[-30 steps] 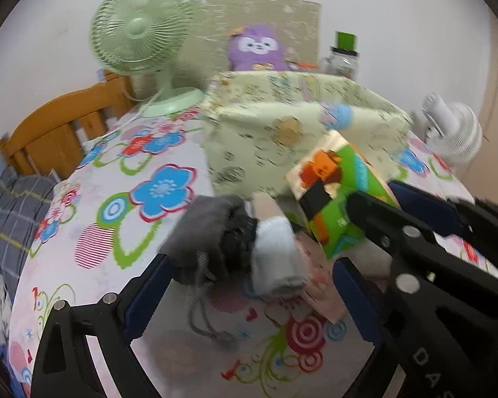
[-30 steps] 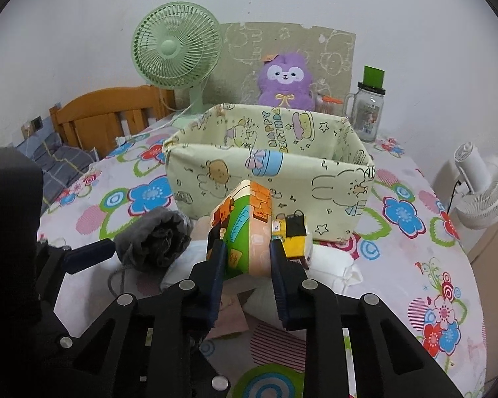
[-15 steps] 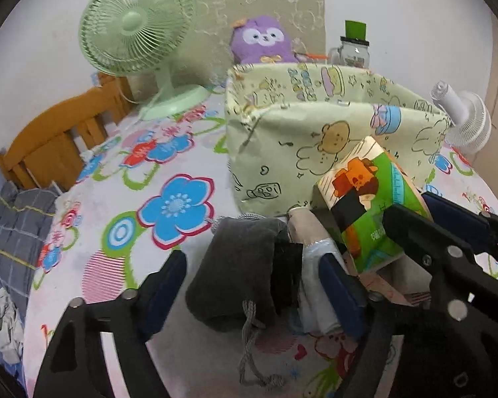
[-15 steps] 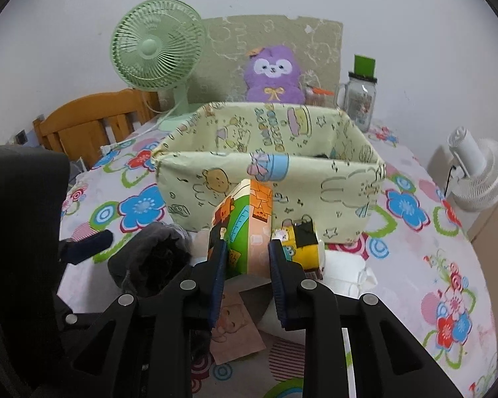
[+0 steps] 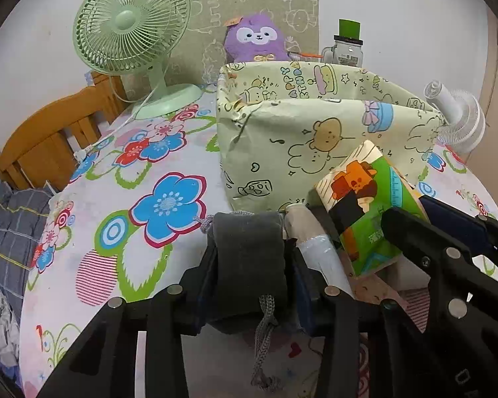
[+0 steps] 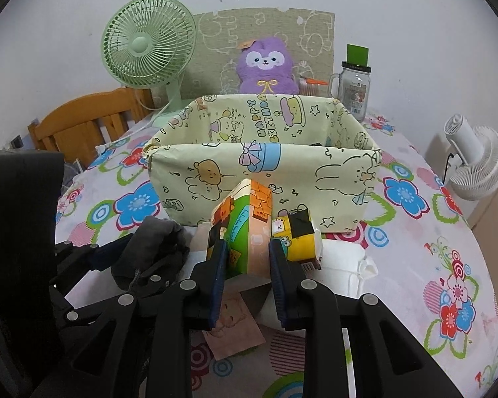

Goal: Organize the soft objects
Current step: 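Grasp the grey drawstring pouch with the left tool while the right tool holds the green box, then lift and carry the grey pouch and green cartoon box over the fabric box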

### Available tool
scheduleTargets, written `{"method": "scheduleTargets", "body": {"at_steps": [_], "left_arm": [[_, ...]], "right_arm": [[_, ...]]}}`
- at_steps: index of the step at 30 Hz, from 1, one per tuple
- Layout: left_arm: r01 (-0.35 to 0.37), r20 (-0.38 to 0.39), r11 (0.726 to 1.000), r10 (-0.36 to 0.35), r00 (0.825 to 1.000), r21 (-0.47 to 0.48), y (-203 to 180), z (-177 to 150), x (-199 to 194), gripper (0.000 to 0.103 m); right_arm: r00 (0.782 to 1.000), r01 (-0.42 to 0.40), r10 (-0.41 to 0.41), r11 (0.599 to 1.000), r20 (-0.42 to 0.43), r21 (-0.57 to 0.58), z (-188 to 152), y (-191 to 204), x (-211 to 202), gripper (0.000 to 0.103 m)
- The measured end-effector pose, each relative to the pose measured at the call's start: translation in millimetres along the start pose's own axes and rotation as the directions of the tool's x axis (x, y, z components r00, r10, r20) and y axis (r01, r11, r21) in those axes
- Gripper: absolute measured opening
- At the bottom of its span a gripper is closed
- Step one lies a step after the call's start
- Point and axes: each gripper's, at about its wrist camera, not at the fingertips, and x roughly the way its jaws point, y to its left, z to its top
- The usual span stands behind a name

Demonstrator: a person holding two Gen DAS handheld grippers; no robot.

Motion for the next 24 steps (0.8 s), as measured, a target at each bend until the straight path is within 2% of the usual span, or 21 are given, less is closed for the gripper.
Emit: {"method": "scheduleTargets", "body": {"at_steps": [8, 24], "left_arm": [[-0.021, 0.015, 1.000, 0.021, 1.000, 0.001, -11, -2, -17, 0.040], [-0.011, 0.049, 1.000, 0.012, 0.999, -0.013, -40, 3, -52, 0.040]], "right_arm": [[1.000, -0.024, 0.024, 0.999, 0.001, 0.021, -3, -12, -17, 0.028], [0.998, -0.030, 0.029, 0.999, 0.048, 0.021, 2, -25, -58, 0.028]]}}
